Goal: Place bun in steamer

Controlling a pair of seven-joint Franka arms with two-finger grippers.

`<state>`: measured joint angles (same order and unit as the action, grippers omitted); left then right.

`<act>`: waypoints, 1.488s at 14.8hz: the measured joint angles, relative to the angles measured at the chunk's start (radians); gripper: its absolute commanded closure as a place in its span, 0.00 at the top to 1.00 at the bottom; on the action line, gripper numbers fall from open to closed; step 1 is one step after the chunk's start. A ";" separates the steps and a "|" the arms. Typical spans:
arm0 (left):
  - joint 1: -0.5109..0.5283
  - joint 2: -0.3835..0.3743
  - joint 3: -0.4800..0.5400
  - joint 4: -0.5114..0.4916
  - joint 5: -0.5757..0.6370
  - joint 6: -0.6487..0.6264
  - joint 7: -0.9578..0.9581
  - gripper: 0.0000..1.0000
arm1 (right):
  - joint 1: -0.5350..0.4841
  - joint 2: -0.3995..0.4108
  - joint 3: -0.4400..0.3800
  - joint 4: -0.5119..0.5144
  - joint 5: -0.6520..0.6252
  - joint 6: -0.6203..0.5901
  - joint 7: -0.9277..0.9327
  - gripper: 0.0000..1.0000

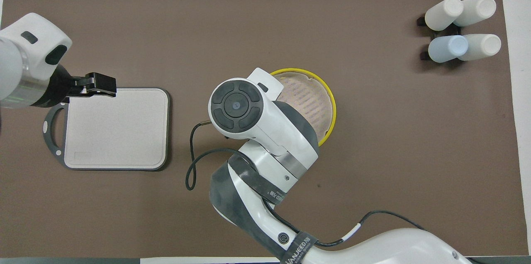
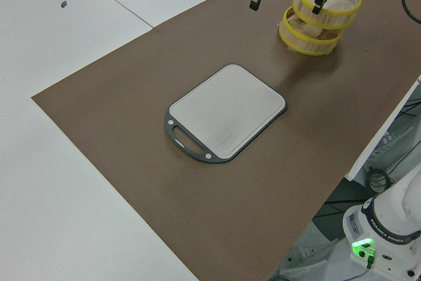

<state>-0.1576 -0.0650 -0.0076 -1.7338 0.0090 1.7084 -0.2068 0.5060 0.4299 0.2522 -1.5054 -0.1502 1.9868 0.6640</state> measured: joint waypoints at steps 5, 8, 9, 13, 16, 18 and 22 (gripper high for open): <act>0.069 -0.021 0.000 0.030 0.000 -0.104 0.088 1.00 | -0.012 0.021 -0.011 -0.010 -0.003 0.050 0.000 0.00; 0.074 -0.027 -0.003 0.030 0.000 -0.127 0.095 1.00 | -0.011 0.026 -0.011 -0.030 -0.003 0.071 0.001 0.00; 0.074 -0.028 -0.005 0.030 0.000 -0.134 0.095 1.00 | -0.010 0.026 -0.010 -0.030 -0.003 0.074 0.004 0.00; 0.076 -0.029 -0.009 0.036 -0.005 -0.147 0.095 1.00 | -0.004 0.025 -0.006 -0.030 -0.003 0.101 0.033 0.00; 0.079 -0.029 -0.008 0.048 -0.038 -0.151 0.095 1.00 | -0.002 0.026 -0.006 -0.030 -0.003 0.119 0.046 0.00; 0.080 -0.029 -0.008 0.050 -0.043 -0.152 0.095 1.00 | -0.002 0.026 -0.006 -0.033 -0.003 0.135 0.046 0.00; 0.080 -0.025 -0.008 0.049 -0.044 -0.153 0.095 1.00 | -0.002 0.026 -0.006 -0.040 -0.003 0.138 0.047 0.00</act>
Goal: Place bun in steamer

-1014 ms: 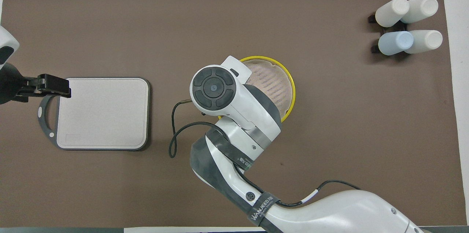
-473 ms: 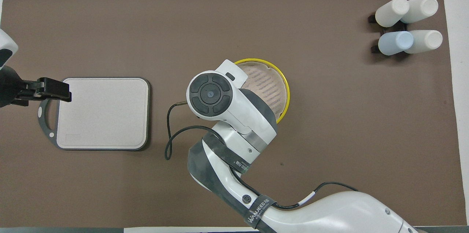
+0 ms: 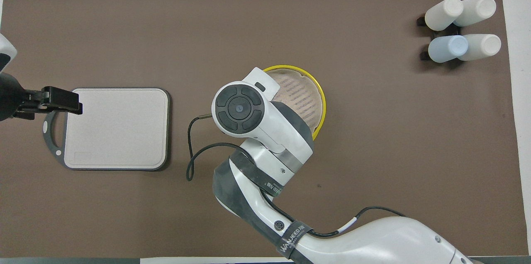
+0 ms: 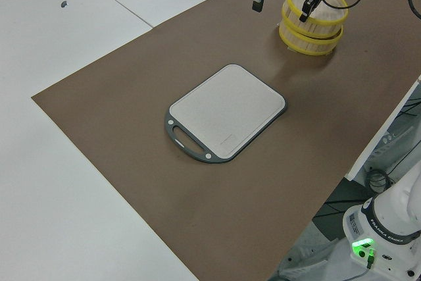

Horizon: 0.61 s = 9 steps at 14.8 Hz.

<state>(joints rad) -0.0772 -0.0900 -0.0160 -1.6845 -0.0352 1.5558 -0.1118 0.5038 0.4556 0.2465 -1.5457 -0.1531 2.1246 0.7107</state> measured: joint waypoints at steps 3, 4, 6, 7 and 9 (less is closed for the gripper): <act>0.008 0.029 0.000 0.004 0.000 -0.002 0.000 1.00 | -0.001 0.000 0.000 -0.013 0.008 0.009 0.001 0.00; 0.012 0.035 -0.001 0.007 0.000 -0.003 0.000 1.00 | -0.001 0.000 0.000 -0.014 0.009 0.014 0.001 0.00; 0.018 0.035 -0.003 0.015 0.000 -0.006 0.000 1.00 | 0.000 0.000 0.000 -0.014 0.011 0.016 0.002 0.00; 0.018 0.034 -0.004 0.020 0.000 -0.008 0.000 1.00 | 0.000 0.000 0.000 -0.014 0.012 0.016 0.002 0.00; 0.018 0.033 -0.009 0.029 -0.001 -0.013 0.000 1.00 | -0.001 -0.001 0.000 -0.017 0.013 0.017 0.002 0.00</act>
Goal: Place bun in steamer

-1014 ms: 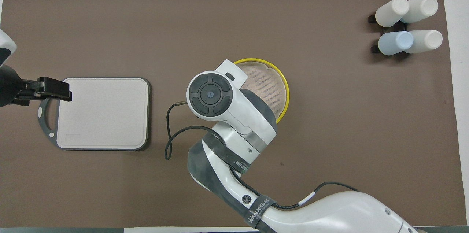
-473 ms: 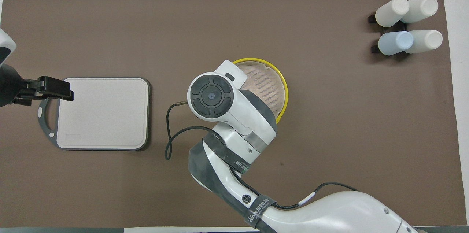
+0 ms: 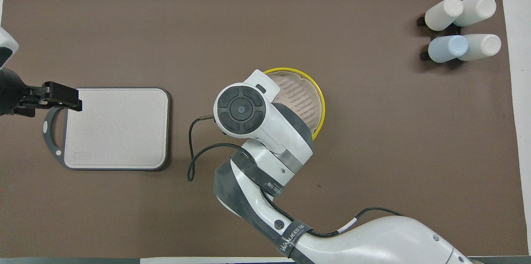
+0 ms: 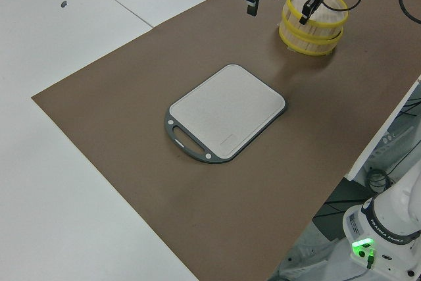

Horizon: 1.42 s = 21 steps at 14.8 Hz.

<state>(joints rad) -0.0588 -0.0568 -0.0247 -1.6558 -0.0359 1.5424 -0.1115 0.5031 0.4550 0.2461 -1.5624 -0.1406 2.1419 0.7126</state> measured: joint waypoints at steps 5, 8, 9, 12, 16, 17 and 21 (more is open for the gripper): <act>0.000 -0.001 -0.004 0.003 0.000 -0.002 0.000 1.00 | -0.002 -0.015 0.000 -0.027 0.001 0.025 0.000 0.02; 0.000 -0.005 -0.004 0.003 0.000 -0.002 0.000 1.00 | -0.002 -0.021 0.000 -0.036 0.002 0.026 0.000 0.05; 0.000 -0.006 -0.004 0.003 0.000 -0.002 0.000 1.00 | -0.002 -0.023 0.000 -0.039 0.002 0.026 0.001 0.06; 0.000 -0.006 -0.005 0.003 0.000 -0.002 0.001 1.00 | -0.002 -0.028 0.000 -0.053 0.005 0.026 0.004 0.06; 0.000 -0.007 -0.005 0.003 0.000 -0.002 0.001 1.00 | -0.003 -0.031 0.000 -0.073 0.005 0.053 0.005 0.22; 0.000 -0.007 -0.005 0.003 0.000 -0.002 0.001 1.00 | -0.003 -0.031 -0.001 -0.081 0.005 0.061 0.005 0.54; 0.000 -0.008 -0.005 0.003 0.000 -0.002 0.001 1.00 | -0.007 -0.031 -0.004 -0.090 0.005 0.066 0.005 1.00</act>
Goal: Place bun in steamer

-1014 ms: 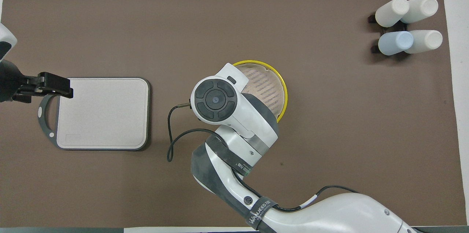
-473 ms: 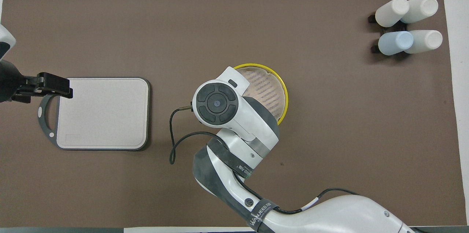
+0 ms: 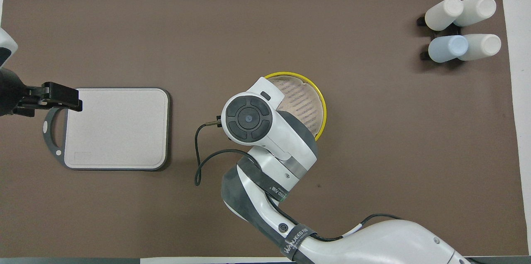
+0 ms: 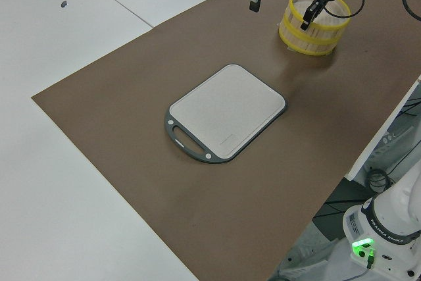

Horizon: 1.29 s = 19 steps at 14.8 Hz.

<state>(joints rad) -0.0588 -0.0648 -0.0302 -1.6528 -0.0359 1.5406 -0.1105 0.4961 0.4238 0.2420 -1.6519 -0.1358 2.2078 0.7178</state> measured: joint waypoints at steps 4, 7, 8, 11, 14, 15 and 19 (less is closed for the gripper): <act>0.000 -0.001 0.000 0.000 0.000 0.000 0.000 1.00 | -0.050 -0.015 -0.004 0.056 -0.001 -0.062 0.000 1.00; 0.000 -0.001 0.000 0.000 0.000 0.000 0.000 1.00 | -0.125 -0.070 -0.004 0.089 -0.001 -0.172 -0.014 1.00; 0.000 -0.001 0.000 0.000 0.000 0.000 0.000 1.00 | -0.150 -0.096 -0.005 0.093 -0.001 -0.223 -0.015 1.00; 0.000 -0.001 0.000 0.000 0.000 0.000 0.000 1.00 | -0.252 -0.181 -0.005 0.095 -0.002 -0.398 -0.076 1.00; 0.000 -0.001 0.000 0.000 0.000 0.000 0.000 1.00 | -0.370 -0.247 -0.005 0.094 0.007 -0.545 -0.243 1.00; 0.000 -0.001 0.000 0.000 0.000 0.001 0.000 1.00 | -0.419 -0.268 -0.006 0.093 0.040 -0.575 -0.319 1.00; 0.000 -0.001 0.000 0.000 0.000 0.001 0.000 1.00 | -0.541 -0.347 -0.046 0.087 0.127 -0.642 -0.544 1.00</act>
<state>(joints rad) -0.0588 -0.0663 -0.0301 -1.6528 -0.0359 1.5415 -0.1102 -0.0453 0.0771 0.1960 -1.5654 -0.0085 1.5659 0.1741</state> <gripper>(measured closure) 0.000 0.000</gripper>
